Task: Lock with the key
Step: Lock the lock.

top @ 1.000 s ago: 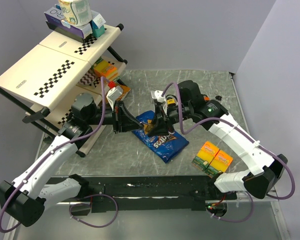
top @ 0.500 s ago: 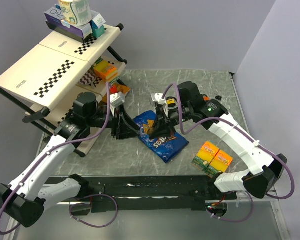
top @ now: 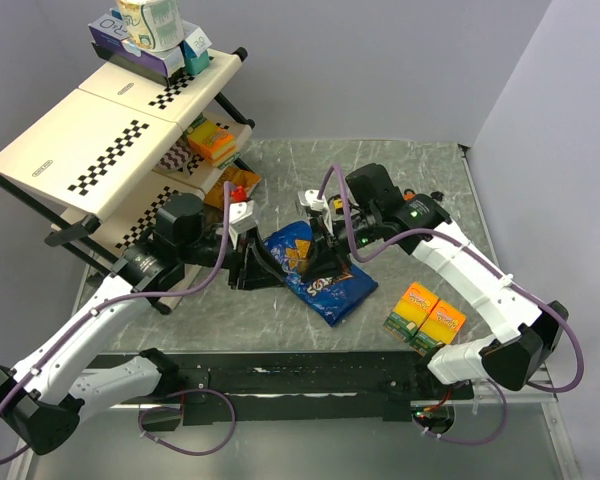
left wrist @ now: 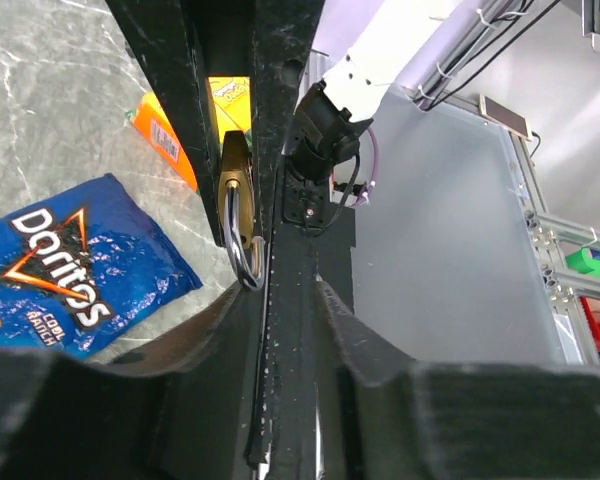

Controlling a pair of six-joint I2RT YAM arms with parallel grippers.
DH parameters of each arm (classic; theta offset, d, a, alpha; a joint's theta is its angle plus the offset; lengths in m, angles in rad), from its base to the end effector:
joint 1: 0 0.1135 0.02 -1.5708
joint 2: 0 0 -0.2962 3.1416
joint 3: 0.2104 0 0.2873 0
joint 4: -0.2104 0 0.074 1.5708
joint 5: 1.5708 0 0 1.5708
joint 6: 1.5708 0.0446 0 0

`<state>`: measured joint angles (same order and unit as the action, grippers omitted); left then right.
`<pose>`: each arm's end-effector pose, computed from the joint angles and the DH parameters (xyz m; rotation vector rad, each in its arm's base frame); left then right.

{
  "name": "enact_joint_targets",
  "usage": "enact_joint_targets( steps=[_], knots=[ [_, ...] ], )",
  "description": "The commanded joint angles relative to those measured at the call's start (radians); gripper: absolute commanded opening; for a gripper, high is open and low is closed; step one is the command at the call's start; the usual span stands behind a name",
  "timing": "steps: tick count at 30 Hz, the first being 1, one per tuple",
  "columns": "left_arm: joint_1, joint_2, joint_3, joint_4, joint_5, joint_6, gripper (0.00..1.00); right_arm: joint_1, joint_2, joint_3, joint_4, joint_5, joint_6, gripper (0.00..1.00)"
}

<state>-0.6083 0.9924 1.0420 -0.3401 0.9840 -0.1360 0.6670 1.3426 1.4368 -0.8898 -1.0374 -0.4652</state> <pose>0.1677 -0.1621 0.4071 1.1375 1.6071 -1.4082 0.2078 0.2125 0.4191 -1.5800 1.5498 1.3128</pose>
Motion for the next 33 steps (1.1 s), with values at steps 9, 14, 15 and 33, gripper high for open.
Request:
enact_joint_targets(
  steps=[9,14,15,33],
  knots=[
    [-0.016,0.028,0.066,0.055,-0.058,-0.03,0.28,0.026,-0.003,0.039,-0.029,0.002,-0.041,0.0],
    [-0.024,0.035,0.061,0.05,-0.042,-0.025,0.2,0.028,-0.003,0.043,-0.024,0.002,-0.032,0.0],
    [-0.027,0.034,0.058,0.05,-0.041,-0.024,0.14,0.029,0.0,0.048,-0.024,0.0,-0.03,0.0],
    [-0.116,0.041,-0.057,0.213,-0.082,-0.151,0.01,0.062,0.049,0.088,0.028,-0.049,0.016,0.0]
  ],
)
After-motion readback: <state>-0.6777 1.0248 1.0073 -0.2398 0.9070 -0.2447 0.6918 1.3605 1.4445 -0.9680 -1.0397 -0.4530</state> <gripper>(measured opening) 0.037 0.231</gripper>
